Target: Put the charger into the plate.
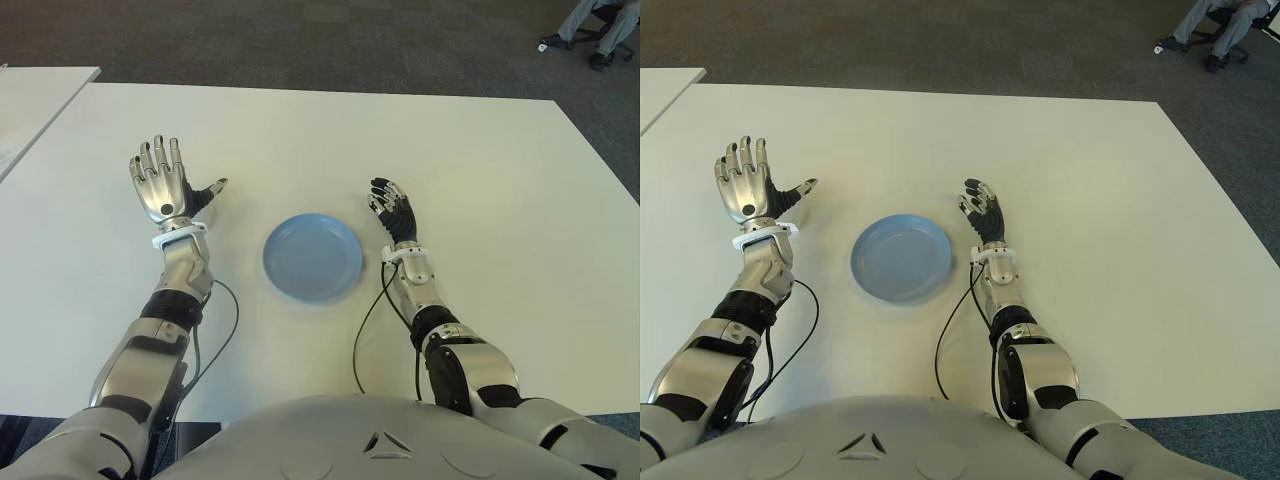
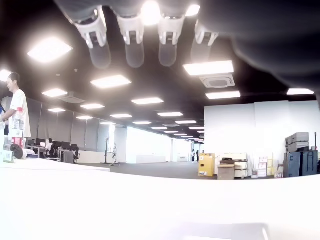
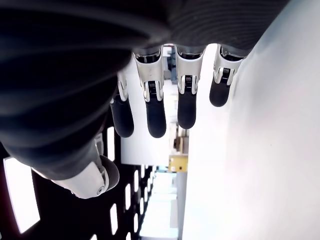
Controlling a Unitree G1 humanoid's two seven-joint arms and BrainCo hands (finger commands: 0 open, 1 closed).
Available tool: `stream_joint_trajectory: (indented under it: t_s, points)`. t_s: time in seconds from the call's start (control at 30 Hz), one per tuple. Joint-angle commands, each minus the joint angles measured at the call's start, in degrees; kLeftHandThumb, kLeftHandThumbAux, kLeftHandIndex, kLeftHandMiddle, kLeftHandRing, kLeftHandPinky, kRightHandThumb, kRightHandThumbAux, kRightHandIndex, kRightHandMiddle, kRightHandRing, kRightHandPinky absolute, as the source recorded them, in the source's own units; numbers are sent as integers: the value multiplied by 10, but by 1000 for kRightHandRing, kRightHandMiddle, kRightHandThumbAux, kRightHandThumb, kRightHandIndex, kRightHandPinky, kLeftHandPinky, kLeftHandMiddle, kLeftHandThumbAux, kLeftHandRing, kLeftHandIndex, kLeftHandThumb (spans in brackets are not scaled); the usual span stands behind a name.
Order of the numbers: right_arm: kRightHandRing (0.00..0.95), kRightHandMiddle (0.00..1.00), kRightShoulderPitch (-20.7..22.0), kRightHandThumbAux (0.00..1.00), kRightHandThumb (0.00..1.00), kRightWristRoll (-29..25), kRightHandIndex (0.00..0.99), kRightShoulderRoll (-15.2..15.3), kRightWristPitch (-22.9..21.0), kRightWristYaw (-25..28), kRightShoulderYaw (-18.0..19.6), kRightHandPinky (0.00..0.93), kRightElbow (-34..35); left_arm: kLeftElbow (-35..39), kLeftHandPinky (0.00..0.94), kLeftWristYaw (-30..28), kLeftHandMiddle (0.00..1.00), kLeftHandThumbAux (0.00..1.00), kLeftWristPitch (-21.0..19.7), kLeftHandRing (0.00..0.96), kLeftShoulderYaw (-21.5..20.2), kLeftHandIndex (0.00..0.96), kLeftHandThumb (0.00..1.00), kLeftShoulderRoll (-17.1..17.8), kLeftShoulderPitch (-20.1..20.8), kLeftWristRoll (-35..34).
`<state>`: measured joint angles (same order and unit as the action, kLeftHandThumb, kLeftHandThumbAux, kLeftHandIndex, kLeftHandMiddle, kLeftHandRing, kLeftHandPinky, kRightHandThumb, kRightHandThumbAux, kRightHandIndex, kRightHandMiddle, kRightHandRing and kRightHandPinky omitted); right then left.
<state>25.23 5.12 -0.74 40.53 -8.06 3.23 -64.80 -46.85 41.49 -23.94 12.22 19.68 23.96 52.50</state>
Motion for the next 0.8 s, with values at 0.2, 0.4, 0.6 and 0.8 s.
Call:
stream_joint_trajectory:
  t_s: [0.2,0.4,0.6,0.8]
  points:
    - [191,253,-29,701,0,-4,233,-1,-26,13,1,126,-25,-56,0,-11,0,277,-6,0,16,0,262,6,15,-39]
    - [192,252,-29,686,0,-10,227,-1,-23,25,7,129,-28,-43,0,-41,0,278,-40,0,23,0,248,-1,4,-57]
    - [185,248,-29,663,0,-11,228,-1,-22,27,7,114,-29,15,0,-82,0,286,-96,0,22,0,237,-11,-24,-73]
    - [182,248,-29,654,0,-9,238,0,-21,28,6,106,-29,73,0,-117,0,284,-145,0,19,0,230,-19,-47,-84]
